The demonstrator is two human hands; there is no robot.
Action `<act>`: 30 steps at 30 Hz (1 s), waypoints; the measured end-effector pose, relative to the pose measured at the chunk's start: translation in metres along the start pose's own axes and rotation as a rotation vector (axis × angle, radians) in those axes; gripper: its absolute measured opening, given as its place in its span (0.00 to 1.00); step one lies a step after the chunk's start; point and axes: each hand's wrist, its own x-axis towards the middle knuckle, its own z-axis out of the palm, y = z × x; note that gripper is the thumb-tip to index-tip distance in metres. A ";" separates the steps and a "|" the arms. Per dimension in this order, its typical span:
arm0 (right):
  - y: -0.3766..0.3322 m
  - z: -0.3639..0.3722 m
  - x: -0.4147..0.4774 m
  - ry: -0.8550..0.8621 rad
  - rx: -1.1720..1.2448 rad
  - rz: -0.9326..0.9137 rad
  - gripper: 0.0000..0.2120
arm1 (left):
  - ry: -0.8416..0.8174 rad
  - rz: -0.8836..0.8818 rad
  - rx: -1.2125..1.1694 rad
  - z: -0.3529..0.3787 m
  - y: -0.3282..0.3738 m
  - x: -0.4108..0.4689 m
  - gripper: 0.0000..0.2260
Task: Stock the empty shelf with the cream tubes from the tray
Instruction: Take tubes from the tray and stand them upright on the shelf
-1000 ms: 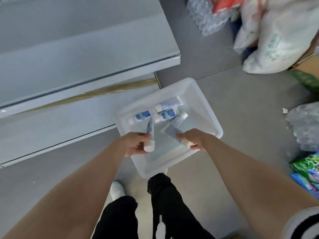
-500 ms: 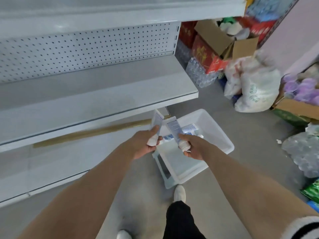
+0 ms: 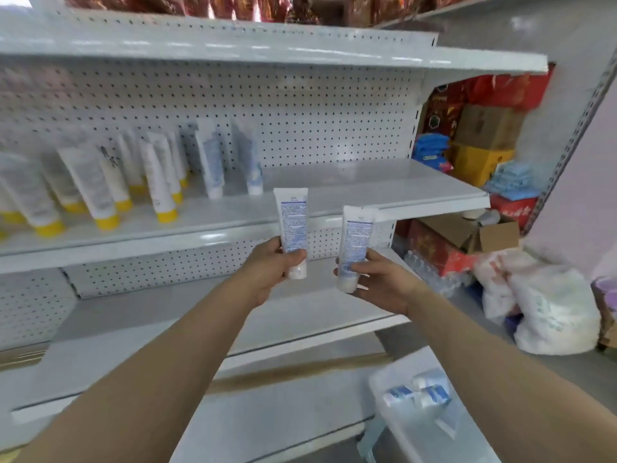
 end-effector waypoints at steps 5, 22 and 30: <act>-0.063 0.060 0.032 -0.020 -0.100 -0.128 0.19 | 0.367 0.197 0.094 -0.054 0.052 -0.004 0.12; -0.120 0.083 0.149 0.245 -0.260 -0.319 0.19 | 0.762 0.314 0.220 -0.115 0.057 0.058 0.17; -0.138 0.060 0.229 0.273 -0.349 -0.378 0.22 | 0.776 0.328 0.323 -0.125 0.042 0.106 0.17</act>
